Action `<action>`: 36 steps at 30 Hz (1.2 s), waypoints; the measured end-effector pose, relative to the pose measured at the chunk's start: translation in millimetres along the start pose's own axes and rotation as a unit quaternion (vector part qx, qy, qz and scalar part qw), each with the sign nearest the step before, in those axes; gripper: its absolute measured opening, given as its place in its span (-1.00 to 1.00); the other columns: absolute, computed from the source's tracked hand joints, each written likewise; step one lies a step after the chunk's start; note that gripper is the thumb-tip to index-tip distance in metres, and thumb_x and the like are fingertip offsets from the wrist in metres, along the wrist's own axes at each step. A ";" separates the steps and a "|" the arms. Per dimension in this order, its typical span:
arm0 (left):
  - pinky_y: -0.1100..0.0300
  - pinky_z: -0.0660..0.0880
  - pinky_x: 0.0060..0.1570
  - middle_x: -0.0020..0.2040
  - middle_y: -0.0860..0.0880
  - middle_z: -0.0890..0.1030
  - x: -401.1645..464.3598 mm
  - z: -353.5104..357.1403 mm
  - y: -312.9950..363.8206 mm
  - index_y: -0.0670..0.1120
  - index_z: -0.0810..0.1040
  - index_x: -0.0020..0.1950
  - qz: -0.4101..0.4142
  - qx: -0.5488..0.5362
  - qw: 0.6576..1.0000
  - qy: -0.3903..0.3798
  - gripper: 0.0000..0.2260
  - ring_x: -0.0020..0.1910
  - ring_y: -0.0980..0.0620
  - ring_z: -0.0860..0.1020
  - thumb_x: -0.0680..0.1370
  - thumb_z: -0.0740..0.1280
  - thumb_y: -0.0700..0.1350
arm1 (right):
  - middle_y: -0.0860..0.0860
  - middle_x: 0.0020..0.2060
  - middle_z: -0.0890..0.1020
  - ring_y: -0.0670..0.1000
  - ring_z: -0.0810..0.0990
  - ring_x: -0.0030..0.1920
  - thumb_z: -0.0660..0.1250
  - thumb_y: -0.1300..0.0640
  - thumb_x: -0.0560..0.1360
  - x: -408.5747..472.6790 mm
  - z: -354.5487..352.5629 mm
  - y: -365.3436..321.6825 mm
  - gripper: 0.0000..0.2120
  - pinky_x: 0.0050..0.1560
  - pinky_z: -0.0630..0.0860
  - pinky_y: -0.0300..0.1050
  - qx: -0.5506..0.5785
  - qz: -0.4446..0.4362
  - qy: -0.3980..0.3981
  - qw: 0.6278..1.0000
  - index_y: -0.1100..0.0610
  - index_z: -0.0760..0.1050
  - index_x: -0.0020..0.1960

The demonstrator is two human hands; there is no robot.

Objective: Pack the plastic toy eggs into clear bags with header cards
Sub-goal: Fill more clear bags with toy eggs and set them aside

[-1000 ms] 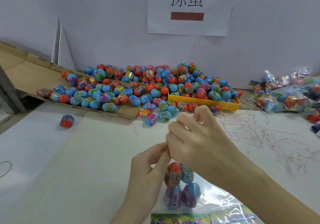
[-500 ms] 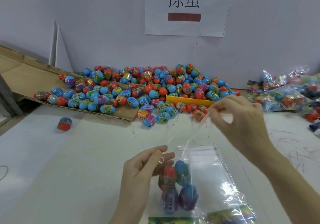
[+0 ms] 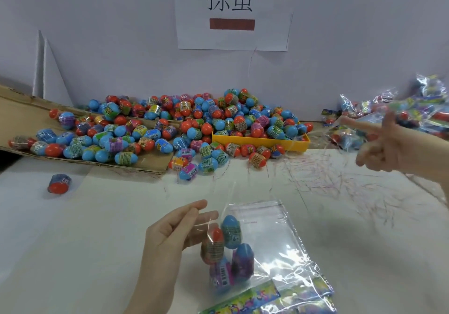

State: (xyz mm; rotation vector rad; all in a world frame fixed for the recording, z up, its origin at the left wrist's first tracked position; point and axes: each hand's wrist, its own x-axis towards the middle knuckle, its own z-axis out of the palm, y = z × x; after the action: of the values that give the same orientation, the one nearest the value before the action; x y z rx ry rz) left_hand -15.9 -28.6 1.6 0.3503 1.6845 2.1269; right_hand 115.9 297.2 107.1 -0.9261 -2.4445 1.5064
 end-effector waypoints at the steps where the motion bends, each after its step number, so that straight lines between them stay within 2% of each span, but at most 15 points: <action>1: 0.35 0.52 -0.41 -0.26 -0.11 0.70 0.3 -0.1 0.2 -0.10 0.65 -0.14 0.000 -0.001 1.000 -0.001 -0.79 -0.32 0.02 0.67 0.52 0.22 -0.27 | 0.12 -0.45 0.62 -0.05 0.39 -0.62 -0.09 -0.36 0.37 3.5 3.6 4.9 -0.38 -0.53 0.38 -0.29 -0.001 0.023 0.002 1.000 -0.13 0.49 0.23; 4: 0.35 0.52 -0.42 -0.26 -0.11 0.70 0.8 -0.4 -0.1 -0.10 0.65 -0.13 -0.002 0.003 1.000 -0.002 -0.79 -0.32 0.02 0.67 0.52 0.22 -0.27 | 0.03 -0.37 0.65 -0.05 0.44 -0.49 -0.26 -0.42 0.36 10.6 17.0 16.9 -0.19 -0.30 0.36 -0.20 -0.187 0.118 0.005 0.975 0.03 0.46 0.22; 6: 0.35 0.52 -0.41 -0.25 -0.11 0.70 1.5 -0.9 0.6 -0.10 0.65 -0.13 -0.003 0.008 1.000 -0.004 -0.79 -0.31 0.01 0.67 0.52 0.23 -0.27 | 0.02 -0.56 0.59 -0.03 0.40 -0.53 -0.23 -0.41 0.40 15.2 16.8 13.3 -0.20 -0.42 0.34 -0.20 -0.454 0.018 0.029 0.890 0.12 0.58 -0.03; 11: 0.37 0.51 -0.41 -0.24 -0.07 0.71 2.2 -1.1 0.6 -0.08 0.64 -0.10 -0.005 0.028 1.000 -0.006 -0.79 -0.30 0.04 0.67 0.54 0.22 -0.25 | 0.01 -0.53 0.47 -0.04 0.36 -0.53 0.20 -0.14 0.53 19.5 24.0 22.8 -0.61 -0.50 0.28 -0.29 -0.377 0.064 0.181 0.906 0.15 0.54 -0.24; 13: 0.37 0.51 -0.41 -0.23 -0.07 0.71 2.6 -1.1 0.5 -0.08 0.64 -0.10 -0.006 0.030 1.000 -0.004 -0.79 -0.29 0.04 0.67 0.54 0.22 -0.25 | 0.01 -0.41 0.50 -0.03 0.30 -0.51 0.39 0.14 0.44 20.0 34.9 21.1 -0.76 -0.44 0.30 -0.22 -0.297 0.013 0.190 0.936 0.22 0.56 0.07; 16: 0.37 0.51 -0.41 -0.23 -0.07 0.71 2.2 -1.8 -0.6 -0.08 0.64 -0.09 -0.009 0.033 0.999 -0.002 -0.80 -0.29 0.04 0.67 0.54 0.22 -0.25 | 0.04 -0.27 0.65 0.02 0.53 -0.42 0.55 0.16 0.19 15.4 24.0 14.4 0.05 -0.16 0.50 -0.10 -0.094 -0.028 0.048 0.994 -0.09 -0.01 0.49; 19: 0.37 0.51 -0.40 -0.23 -0.07 0.71 2.6 -2.4 0.0 -0.08 0.64 -0.09 -0.007 0.034 0.999 -0.002 -0.80 -0.29 0.03 0.67 0.54 0.22 -0.24 | 0.11 -0.03 0.67 0.01 0.62 -0.45 0.56 -0.26 -0.01 4.0 19.7 3.3 0.13 -0.19 0.61 -0.10 0.102 -0.065 -0.133 0.984 -0.10 0.11 0.44; 21: 0.37 0.51 -0.40 -0.23 -0.06 0.71 2.2 -1.6 0.3 -0.07 0.64 -0.09 -0.005 0.036 0.999 -0.005 -0.79 -0.28 0.03 0.67 0.55 0.22 -0.24 | 0.15 -0.10 0.66 -0.01 0.62 -0.44 0.39 -0.40 0.05 7.2 21.2 1.4 0.08 -0.13 0.60 -0.11 0.179 0.001 -0.065 0.982 0.06 0.18 0.43; 23: 0.37 0.51 -0.39 -0.23 -0.05 0.71 2.4 -0.9 1.2 -0.06 0.64 -0.09 -0.004 0.040 0.999 -0.008 -0.79 -0.28 0.04 0.66 0.55 0.22 -0.24 | 0.17 0.06 0.61 0.10 0.63 -0.03 0.25 -0.37 0.17 18.5 30.3 12.5 0.07 0.17 0.46 0.08 0.014 0.078 0.039 0.996 0.14 -0.01 0.49; 25: 0.37 0.51 -0.39 -0.23 -0.05 0.71 3.5 -0.1 1.3 -0.06 0.64 -0.09 -0.003 0.045 0.999 -0.011 -0.79 -0.28 0.05 0.66 0.55 0.22 -0.24 | 0.05 0.07 0.64 0.09 0.57 0.14 0.32 -0.18 0.38 27.4 32.9 5.5 -0.16 0.17 0.45 0.13 -0.125 0.023 0.053 0.990 -0.04 -0.06 0.50; 29: 0.38 0.51 -0.40 -0.24 -0.04 0.71 4.2 1.2 1.3 -0.05 0.64 -0.11 -0.002 0.040 0.999 -0.014 -0.78 -0.31 0.06 0.66 0.55 0.22 -0.25 | 0.16 0.19 0.55 0.06 0.64 -0.04 0.14 -0.17 0.53 28.9 36.6 10.0 -0.53 0.07 0.56 0.02 0.119 0.023 0.020 0.992 0.03 0.38 0.35; 31: 0.37 0.51 -0.40 -0.24 -0.05 0.71 5.0 1.4 1.8 -0.04 0.65 -0.12 0.001 0.037 0.999 -0.015 -0.78 -0.30 0.04 0.66 0.54 0.22 -0.25 | 0.10 0.44 0.24 0.05 0.39 0.32 0.29 0.02 0.50 29.1 57.1 11.9 -0.31 0.36 0.26 0.15 -0.075 -0.008 0.154 0.985 0.01 -0.02 0.49; 32: 0.36 0.51 -0.40 -0.23 -0.06 0.71 5.5 1.5 1.8 -0.04 0.65 -0.12 0.003 0.036 0.999 -0.015 -0.78 -0.29 0.03 0.66 0.54 0.23 -0.24 | -0.05 0.45 0.18 -0.02 0.29 0.37 0.39 0.02 0.43 28.6 61.2 3.3 -0.16 0.38 0.20 0.11 -0.016 -0.021 0.170 0.985 -0.06 -0.11 0.49; 34: 0.36 0.51 -0.40 -0.23 -0.07 0.70 6.5 2.0 1.9 -0.04 0.65 -0.13 0.001 0.027 1.000 -0.012 -0.78 -0.30 0.02 0.67 0.53 0.23 -0.24 | -0.15 0.37 0.30 -0.02 0.47 0.24 0.43 -0.14 0.31 27.3 68.8 -12.2 -0.09 0.20 0.42 0.05 0.234 -0.060 0.032 0.970 -0.18 -0.05 0.48; 36: 0.36 0.52 -0.39 -0.22 -0.08 0.71 7.0 1.6 1.0 -0.04 0.65 -0.13 -0.009 0.015 1.000 -0.013 -0.78 -0.28 0.01 0.67 0.53 0.23 -0.23 | 0.04 0.42 0.29 0.14 0.57 0.13 0.31 -0.23 0.37 22.6 75.8 -6.1 -0.12 0.08 0.53 0.14 0.013 -0.100 0.096 0.990 -0.11 -0.14 0.49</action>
State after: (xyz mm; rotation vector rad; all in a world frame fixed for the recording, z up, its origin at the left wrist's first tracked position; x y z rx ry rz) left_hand -21.5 -24.1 2.6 0.3680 1.7002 2.0767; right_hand 64.2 249.6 70.0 -0.7556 -2.2977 1.3149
